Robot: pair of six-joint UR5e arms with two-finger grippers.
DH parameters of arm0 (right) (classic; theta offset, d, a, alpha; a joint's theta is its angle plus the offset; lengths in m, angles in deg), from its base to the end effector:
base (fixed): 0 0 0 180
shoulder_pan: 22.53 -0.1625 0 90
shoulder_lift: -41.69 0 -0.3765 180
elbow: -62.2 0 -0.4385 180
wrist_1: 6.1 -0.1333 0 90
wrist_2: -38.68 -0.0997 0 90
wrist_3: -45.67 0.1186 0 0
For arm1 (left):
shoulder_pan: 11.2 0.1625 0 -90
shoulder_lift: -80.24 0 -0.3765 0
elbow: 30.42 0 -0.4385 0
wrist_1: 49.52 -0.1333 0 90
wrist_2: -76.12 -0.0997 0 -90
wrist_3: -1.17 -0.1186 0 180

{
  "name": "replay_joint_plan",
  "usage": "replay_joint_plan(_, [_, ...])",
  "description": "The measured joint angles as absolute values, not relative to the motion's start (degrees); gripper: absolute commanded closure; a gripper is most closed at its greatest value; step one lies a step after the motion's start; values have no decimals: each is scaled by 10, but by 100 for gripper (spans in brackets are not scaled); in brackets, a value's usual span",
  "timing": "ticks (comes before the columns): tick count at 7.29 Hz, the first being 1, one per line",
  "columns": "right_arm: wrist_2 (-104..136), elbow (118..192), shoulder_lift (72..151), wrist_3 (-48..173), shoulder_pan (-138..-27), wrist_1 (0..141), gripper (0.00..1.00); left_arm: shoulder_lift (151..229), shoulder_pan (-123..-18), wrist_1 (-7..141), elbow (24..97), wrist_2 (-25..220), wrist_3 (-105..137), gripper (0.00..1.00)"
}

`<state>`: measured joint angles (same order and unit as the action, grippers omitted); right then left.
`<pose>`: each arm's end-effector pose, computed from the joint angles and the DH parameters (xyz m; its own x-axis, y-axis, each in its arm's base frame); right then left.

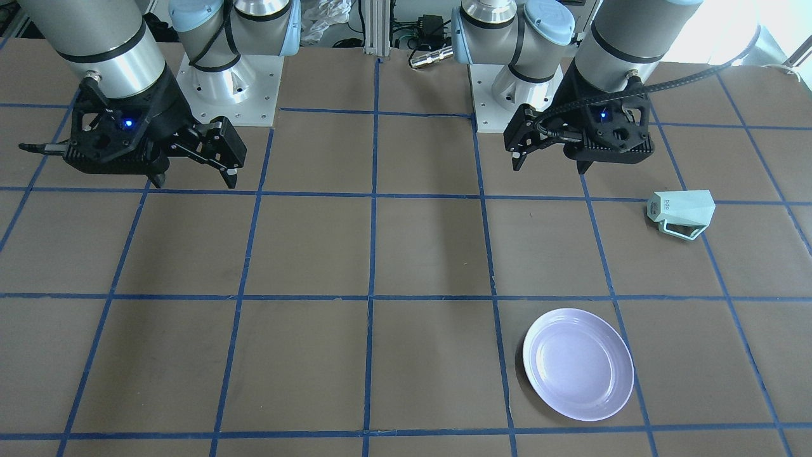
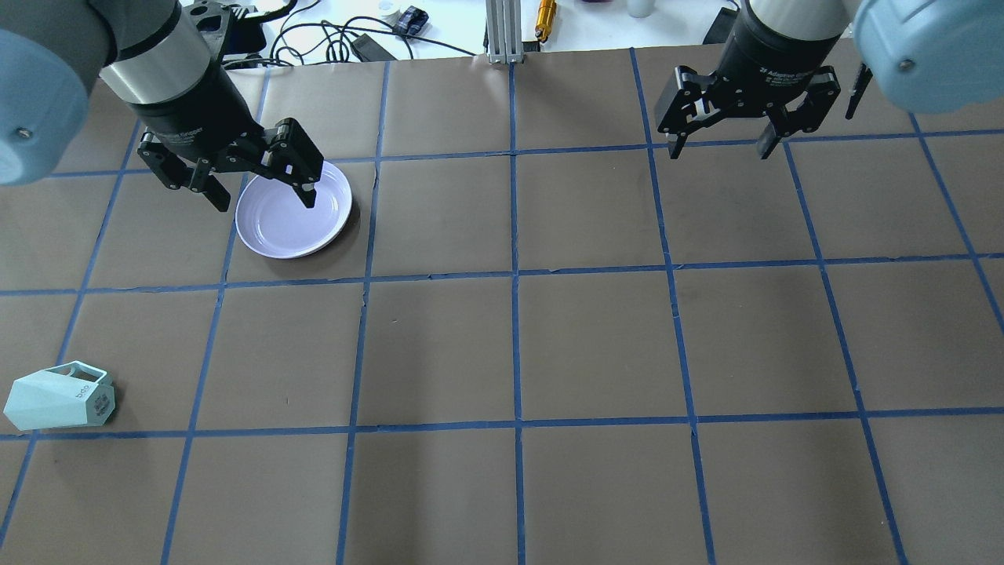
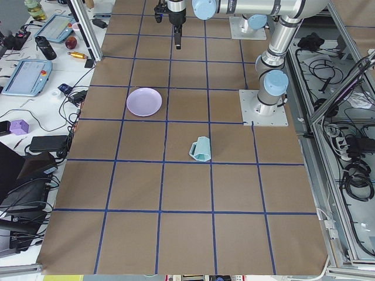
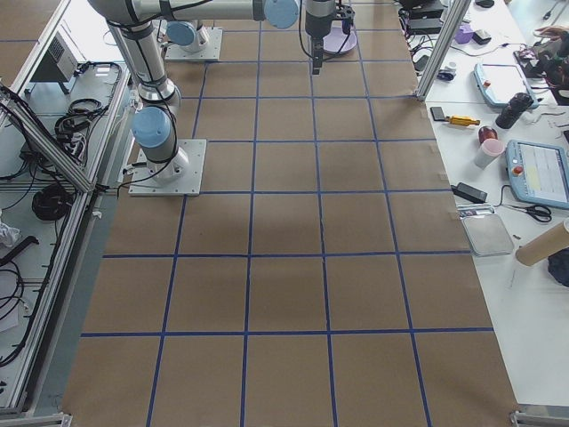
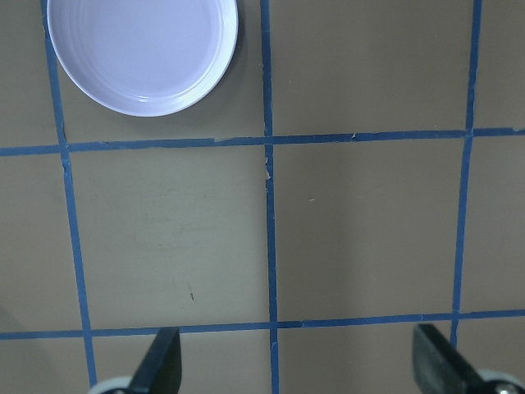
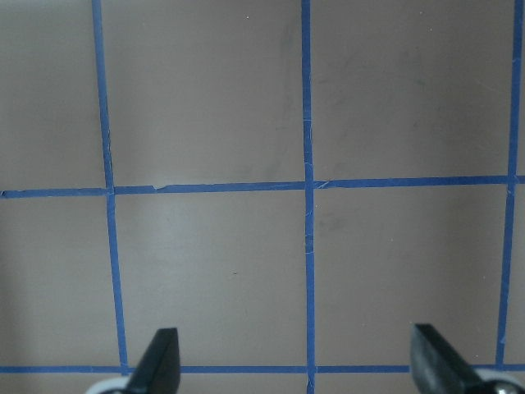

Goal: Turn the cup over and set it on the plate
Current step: 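Move the left gripper away from the white plate toward the table edge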

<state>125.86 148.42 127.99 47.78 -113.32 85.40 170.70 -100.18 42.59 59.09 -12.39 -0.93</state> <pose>0.1469 -0.5638 0.4232 -0.9985 0.0217 -0.0502 0.0230 0.9994 -0.0257 -0.1268 -0.5392 0.4171 -0.9995 0.0179 0.0273 0.0188 0.9992 0.0353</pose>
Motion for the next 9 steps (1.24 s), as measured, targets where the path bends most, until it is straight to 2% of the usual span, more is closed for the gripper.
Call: replay_joint_plan(9, [1259,1484,1280,478,-1133,854,0,1704,-1000,410,593,-124,-11,0])
